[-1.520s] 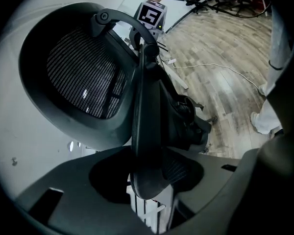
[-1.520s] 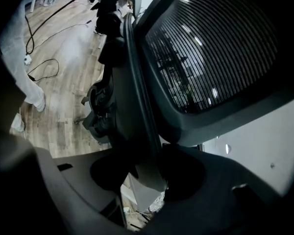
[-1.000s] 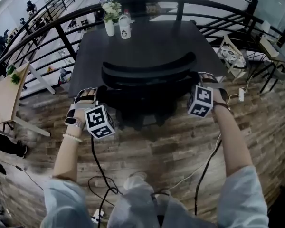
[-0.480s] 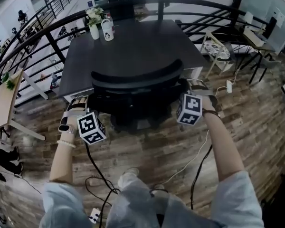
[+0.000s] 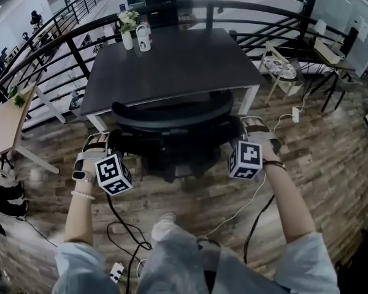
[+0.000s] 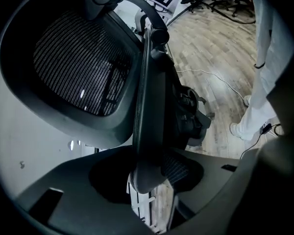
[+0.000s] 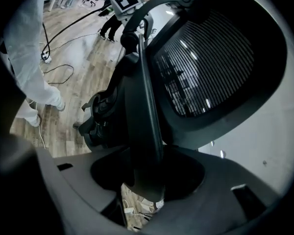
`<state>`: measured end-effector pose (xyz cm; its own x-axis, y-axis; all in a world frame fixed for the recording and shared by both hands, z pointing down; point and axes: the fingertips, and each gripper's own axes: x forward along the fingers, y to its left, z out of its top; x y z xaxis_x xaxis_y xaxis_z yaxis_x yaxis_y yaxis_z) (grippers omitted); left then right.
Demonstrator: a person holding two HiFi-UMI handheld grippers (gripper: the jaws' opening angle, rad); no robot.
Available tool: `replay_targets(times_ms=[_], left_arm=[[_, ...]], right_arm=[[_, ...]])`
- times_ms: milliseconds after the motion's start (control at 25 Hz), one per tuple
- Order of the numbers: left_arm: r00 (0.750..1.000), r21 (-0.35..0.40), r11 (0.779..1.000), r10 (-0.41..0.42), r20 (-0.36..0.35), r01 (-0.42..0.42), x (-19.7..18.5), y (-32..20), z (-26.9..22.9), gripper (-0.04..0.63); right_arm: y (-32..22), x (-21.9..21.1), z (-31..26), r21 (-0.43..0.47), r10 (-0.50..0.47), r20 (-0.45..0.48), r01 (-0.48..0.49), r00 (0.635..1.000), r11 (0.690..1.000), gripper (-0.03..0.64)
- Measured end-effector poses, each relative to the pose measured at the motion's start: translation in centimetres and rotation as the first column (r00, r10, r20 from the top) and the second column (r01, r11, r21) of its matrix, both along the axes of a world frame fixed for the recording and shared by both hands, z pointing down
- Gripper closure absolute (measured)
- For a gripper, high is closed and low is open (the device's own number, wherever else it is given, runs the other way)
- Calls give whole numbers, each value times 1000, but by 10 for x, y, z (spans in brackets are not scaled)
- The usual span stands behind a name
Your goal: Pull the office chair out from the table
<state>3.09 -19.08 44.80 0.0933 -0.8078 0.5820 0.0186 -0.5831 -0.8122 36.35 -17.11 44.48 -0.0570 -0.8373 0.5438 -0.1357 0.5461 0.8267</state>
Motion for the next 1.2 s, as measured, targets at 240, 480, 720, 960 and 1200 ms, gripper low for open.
replay_targets(times_ms=[240, 480, 720, 960, 1200], left_arm=[[1000, 36, 999, -15, -16, 15, -12, 60, -2, 399], [999, 52, 998, -33, -32, 34, -21, 113, -2, 397], [998, 82, 995, -54, -44, 58, -26, 159, -3, 396], [996, 99, 992, -72, -57, 77, -32, 185, -3, 394], [986, 145, 979, -126, -111, 141, -33, 189, -3, 385]], right_arm=[[48, -13, 1, 15, -53, -18, 53, 998, 998, 430], [88, -23, 2, 17, -101, -28, 102, 994, 995, 431], [126, -29, 3, 16, -120, -25, 120, 993, 993, 431], [148, -36, 0, 19, -129, -32, 129, 991, 991, 431], [156, -36, 0, 27, -145, -47, 147, 988, 989, 430]])
